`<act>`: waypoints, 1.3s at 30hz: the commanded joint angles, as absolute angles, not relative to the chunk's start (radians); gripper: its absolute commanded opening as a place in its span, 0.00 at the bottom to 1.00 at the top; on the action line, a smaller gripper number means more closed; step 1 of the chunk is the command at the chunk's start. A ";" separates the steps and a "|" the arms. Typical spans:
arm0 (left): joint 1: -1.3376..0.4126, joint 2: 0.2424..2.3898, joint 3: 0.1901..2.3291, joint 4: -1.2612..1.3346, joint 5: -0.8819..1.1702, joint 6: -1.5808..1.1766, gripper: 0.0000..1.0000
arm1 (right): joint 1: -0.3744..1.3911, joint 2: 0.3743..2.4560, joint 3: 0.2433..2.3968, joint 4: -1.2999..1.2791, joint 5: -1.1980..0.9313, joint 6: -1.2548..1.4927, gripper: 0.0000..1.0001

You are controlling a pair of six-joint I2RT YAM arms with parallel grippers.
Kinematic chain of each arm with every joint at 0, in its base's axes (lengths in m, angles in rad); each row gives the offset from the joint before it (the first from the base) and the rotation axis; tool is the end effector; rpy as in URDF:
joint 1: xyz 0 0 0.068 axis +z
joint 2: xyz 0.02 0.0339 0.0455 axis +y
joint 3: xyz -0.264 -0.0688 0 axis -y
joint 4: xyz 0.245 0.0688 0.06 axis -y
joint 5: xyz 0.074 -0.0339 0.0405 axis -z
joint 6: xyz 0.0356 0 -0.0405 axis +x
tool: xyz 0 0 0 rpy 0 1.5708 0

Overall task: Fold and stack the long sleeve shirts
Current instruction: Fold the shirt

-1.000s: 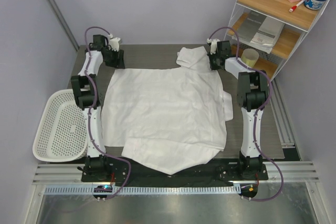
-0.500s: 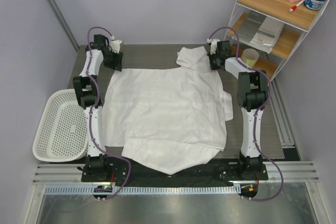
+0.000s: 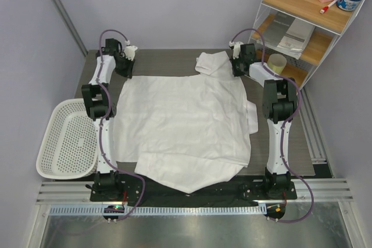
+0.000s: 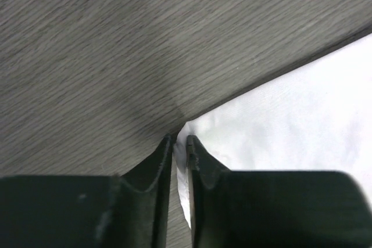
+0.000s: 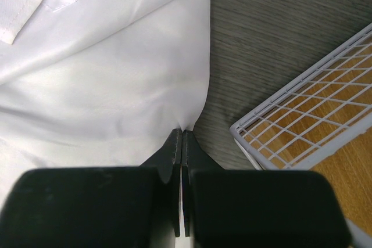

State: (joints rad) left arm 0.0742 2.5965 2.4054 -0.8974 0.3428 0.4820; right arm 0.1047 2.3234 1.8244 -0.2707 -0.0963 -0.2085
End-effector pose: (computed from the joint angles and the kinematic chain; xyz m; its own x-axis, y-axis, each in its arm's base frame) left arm 0.5469 0.0287 0.1675 -0.7431 0.3825 -0.5490 0.4854 0.8729 -0.0489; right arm 0.5197 0.0580 0.1655 -0.6414 -0.2746 -0.7164 -0.3122 0.9464 -0.0832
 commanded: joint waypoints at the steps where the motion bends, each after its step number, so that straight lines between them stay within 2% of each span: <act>1: 0.074 2.550 2.366 -0.824 0.374 0.502 0.07 | 0.107 2.257 1.868 -0.253 -0.117 -0.219 0.01; 4: 0.077 2.498 2.307 -0.763 0.402 0.488 0.00 | 0.107 2.231 1.865 -0.250 -0.124 -0.216 0.01; 15: 0.133 2.323 2.117 -0.643 0.525 0.500 0.00 | 0.095 2.088 1.755 -0.206 -0.155 -0.233 0.01; 39: 0.215 2.017 1.684 -0.684 0.655 0.847 0.00 | 0.075 1.766 1.395 -0.238 -0.248 -0.290 0.01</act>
